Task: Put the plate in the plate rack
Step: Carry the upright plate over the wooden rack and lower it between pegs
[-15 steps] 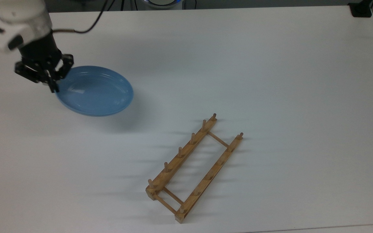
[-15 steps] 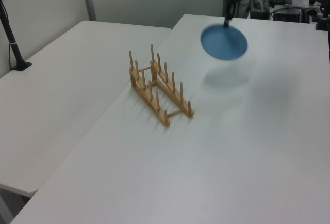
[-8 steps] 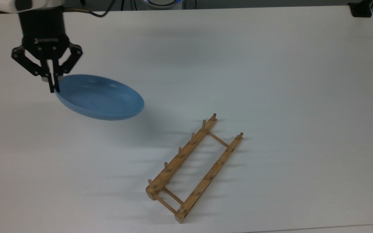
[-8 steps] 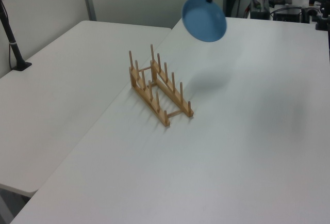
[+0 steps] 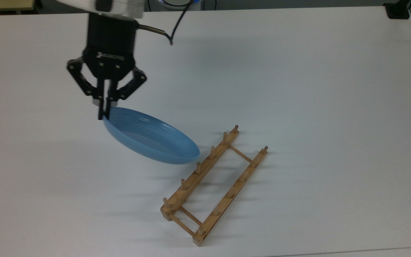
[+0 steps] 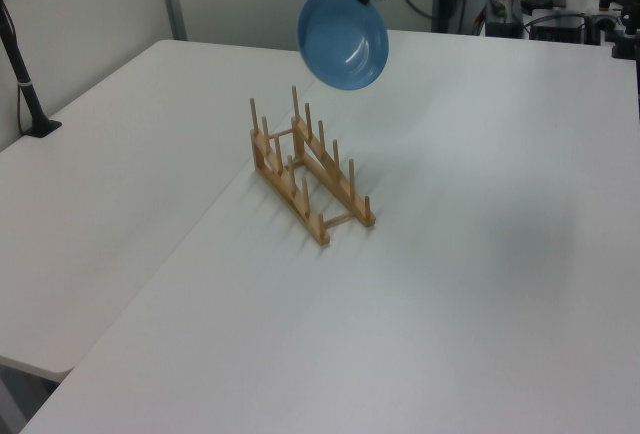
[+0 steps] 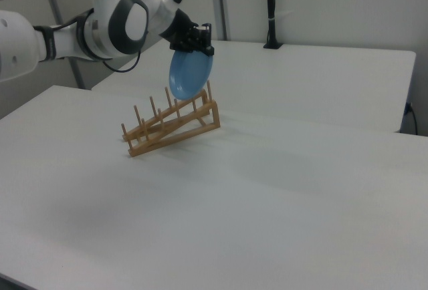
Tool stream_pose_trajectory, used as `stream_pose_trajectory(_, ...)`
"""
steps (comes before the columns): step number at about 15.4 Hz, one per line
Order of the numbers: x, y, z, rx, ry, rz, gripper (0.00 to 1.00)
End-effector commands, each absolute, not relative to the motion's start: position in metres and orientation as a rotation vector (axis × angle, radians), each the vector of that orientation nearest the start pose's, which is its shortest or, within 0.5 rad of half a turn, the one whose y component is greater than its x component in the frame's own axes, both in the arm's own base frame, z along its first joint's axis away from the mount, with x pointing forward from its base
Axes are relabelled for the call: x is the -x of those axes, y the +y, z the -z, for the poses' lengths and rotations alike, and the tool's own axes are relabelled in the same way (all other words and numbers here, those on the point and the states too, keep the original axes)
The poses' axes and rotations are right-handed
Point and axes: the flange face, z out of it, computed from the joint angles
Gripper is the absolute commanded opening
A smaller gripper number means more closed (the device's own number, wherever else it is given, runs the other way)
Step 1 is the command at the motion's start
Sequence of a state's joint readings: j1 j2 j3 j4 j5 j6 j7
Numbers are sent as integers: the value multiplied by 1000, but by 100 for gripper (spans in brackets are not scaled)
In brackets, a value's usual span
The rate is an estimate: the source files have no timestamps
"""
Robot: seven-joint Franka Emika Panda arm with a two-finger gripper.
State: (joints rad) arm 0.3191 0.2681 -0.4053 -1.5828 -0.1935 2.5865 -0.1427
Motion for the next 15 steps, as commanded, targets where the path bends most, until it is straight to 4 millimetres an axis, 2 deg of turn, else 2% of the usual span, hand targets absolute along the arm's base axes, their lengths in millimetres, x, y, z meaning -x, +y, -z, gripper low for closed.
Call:
stream_pose_trajectory(1, -684, 25, -577, 3254, -340, 1329, 0)
stream_pose_trajectory(4, -685, 60, -563, 3290, -330, 1420, 0)
stream_pose_trajectory(7, -684, 82, -551, 3316, -324, 1571, 0)
stream_pose_trajectory(11, -682, 104, -547, 3298, -346, 1632, 0)
stream_pose_trajectory(15, -684, 122, -529, 3300, -382, 1604, 0)
